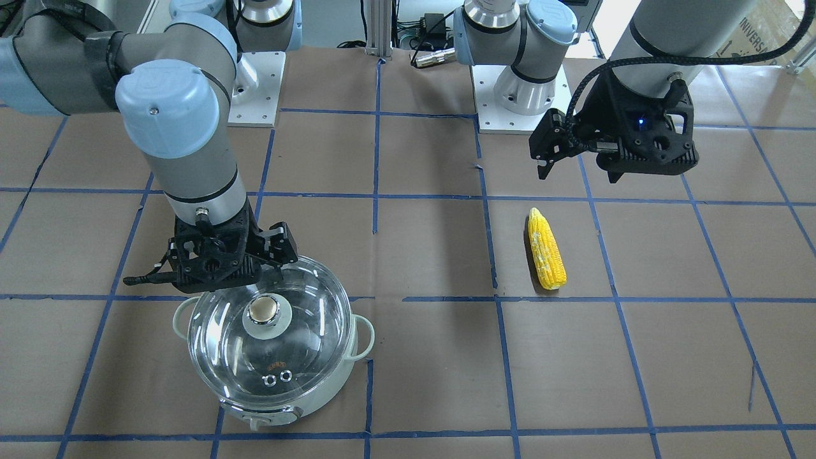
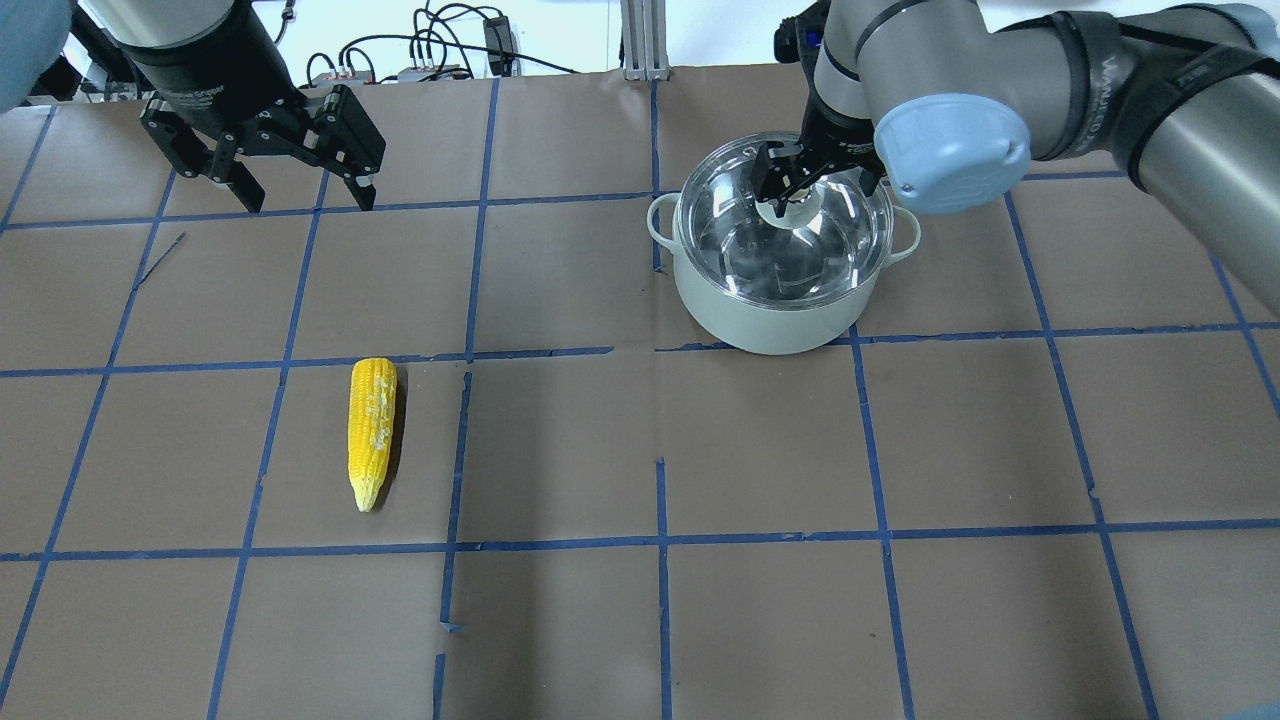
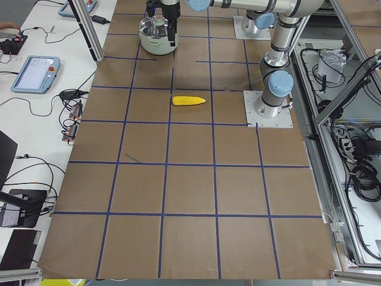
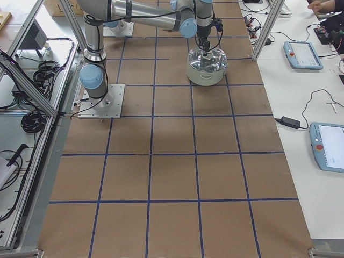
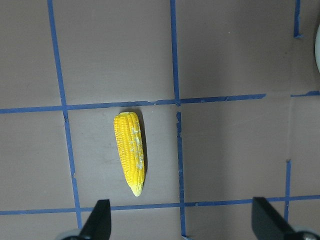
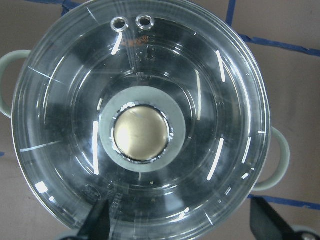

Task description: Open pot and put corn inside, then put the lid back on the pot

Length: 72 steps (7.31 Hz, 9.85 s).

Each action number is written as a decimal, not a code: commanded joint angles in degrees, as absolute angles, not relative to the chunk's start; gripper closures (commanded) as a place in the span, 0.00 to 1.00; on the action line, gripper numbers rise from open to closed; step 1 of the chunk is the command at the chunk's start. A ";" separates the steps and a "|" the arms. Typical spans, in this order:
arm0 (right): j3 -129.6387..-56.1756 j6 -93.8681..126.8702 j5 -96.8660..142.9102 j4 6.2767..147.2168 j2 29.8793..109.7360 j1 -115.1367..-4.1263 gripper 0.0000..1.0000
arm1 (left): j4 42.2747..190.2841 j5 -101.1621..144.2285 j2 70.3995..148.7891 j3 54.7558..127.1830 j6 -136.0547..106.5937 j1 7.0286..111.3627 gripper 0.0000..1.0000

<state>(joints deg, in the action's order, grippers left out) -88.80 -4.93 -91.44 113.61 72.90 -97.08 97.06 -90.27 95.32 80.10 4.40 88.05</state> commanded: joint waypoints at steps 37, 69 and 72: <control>-94.75 -8.88 -91.85 93.60 92.46 -88.59 0.79 | 74.33 -83.27 104.75 91.38 -11.38 101.39 0.85; -76.02 -6.59 -88.24 100.63 65.48 -97.11 0.78 | 94.57 -91.14 94.13 84.64 2.29 88.95 0.00; -76.03 -6.68 -88.15 100.63 65.13 -97.12 0.78 | 94.40 -91.23 94.39 84.55 2.29 88.95 0.00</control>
<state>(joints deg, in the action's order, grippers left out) -76.02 -6.65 -88.19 100.63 65.39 -97.07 94.49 -91.14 94.11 84.61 2.28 88.94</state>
